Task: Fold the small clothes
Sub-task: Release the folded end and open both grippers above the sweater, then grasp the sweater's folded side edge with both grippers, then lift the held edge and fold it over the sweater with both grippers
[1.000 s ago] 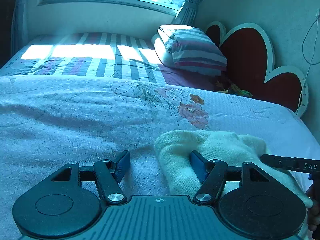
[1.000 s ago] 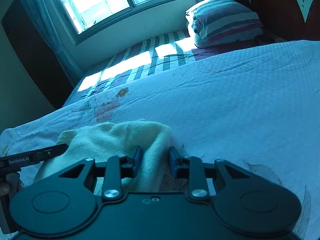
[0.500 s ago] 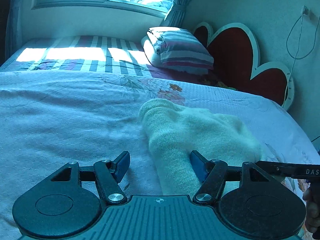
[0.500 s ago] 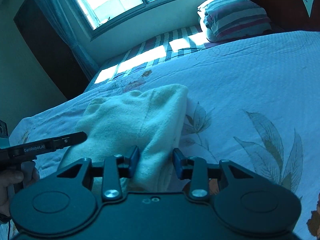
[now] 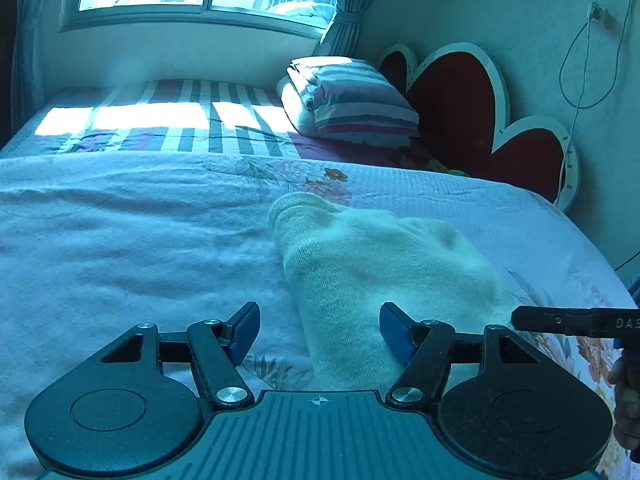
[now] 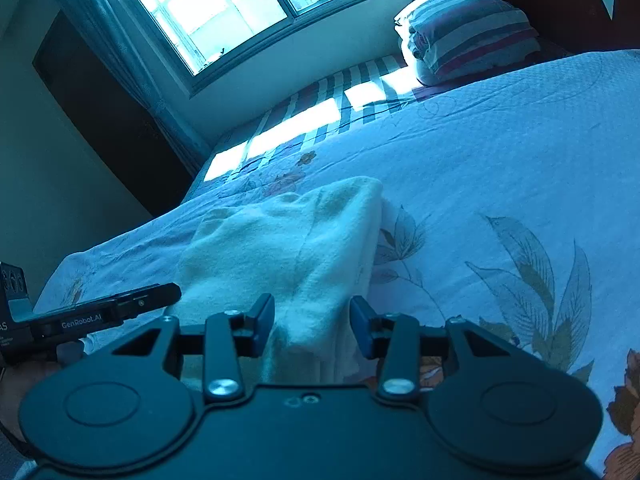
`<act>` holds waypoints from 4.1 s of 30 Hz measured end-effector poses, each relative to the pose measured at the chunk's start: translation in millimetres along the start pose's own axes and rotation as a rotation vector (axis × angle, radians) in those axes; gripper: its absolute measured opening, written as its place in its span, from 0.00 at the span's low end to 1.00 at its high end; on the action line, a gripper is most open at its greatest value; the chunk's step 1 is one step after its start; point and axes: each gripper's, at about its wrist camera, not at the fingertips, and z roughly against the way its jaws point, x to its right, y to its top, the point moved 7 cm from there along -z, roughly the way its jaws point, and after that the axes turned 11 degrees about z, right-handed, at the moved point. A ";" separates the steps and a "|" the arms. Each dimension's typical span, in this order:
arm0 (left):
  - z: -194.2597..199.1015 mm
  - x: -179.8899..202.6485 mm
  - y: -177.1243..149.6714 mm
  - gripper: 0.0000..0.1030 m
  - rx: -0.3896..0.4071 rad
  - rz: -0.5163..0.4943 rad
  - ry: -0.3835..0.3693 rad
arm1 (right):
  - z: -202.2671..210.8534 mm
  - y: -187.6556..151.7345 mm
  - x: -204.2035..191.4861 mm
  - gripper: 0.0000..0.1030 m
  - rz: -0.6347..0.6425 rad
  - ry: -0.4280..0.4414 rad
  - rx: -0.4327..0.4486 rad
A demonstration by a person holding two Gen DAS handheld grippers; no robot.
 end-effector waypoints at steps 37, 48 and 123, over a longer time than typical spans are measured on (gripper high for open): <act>-62.5 -46.4 -29.4 0.52 -0.253 0.446 -0.545 | -43.3 -10.8 45.5 0.45 -0.270 0.464 -0.071; -62.5 -34.3 -26.1 0.40 -0.212 0.378 -0.473 | -42.4 -12.6 47.7 0.33 -0.269 0.462 -0.053; 153.5 -316.1 -83.4 0.48 -0.096 0.641 -0.243 | -76.7 -112.3 -215.7 0.29 -0.599 0.435 -0.331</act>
